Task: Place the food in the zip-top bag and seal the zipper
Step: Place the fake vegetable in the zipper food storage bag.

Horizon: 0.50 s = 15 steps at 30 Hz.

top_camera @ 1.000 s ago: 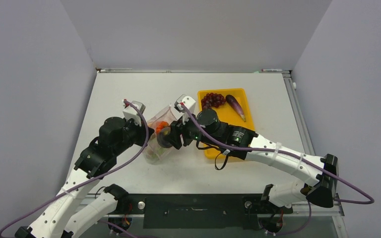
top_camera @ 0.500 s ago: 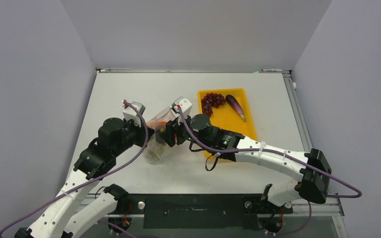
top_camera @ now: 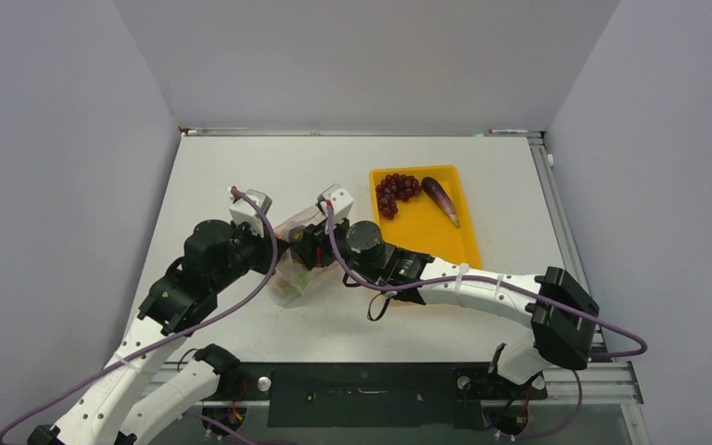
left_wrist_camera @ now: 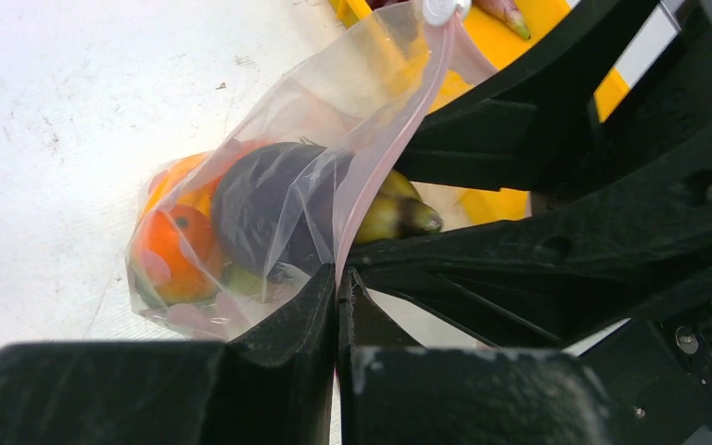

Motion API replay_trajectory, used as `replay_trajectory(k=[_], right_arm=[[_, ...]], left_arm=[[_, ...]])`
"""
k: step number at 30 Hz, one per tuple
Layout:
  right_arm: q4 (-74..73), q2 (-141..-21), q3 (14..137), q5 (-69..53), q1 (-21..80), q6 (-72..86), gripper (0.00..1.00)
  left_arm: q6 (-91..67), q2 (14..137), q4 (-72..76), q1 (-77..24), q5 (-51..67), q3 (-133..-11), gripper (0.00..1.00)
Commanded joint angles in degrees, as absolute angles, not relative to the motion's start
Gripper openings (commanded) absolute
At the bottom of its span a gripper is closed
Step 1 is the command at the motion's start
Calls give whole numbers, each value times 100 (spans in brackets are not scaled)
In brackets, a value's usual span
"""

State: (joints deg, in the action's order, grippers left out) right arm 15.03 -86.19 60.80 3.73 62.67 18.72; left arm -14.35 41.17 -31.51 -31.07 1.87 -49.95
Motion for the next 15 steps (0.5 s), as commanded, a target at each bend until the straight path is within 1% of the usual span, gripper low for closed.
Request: replay_trajectory(k=[1,12,15], right_arm=[[2499,-8807,5932,628,6285,1860,13],[3302,-9485,5569,736,6143,2109,13],[3354,-9632,5509,659,6088,2185,17]], left_arm=[[-1413,4096,-2910,-3138,268,-5043,0],[-1406,4069,-2909,-3138,254,-5045,0],[-1406,4078,-2909,-3138,246,-5044,0]])
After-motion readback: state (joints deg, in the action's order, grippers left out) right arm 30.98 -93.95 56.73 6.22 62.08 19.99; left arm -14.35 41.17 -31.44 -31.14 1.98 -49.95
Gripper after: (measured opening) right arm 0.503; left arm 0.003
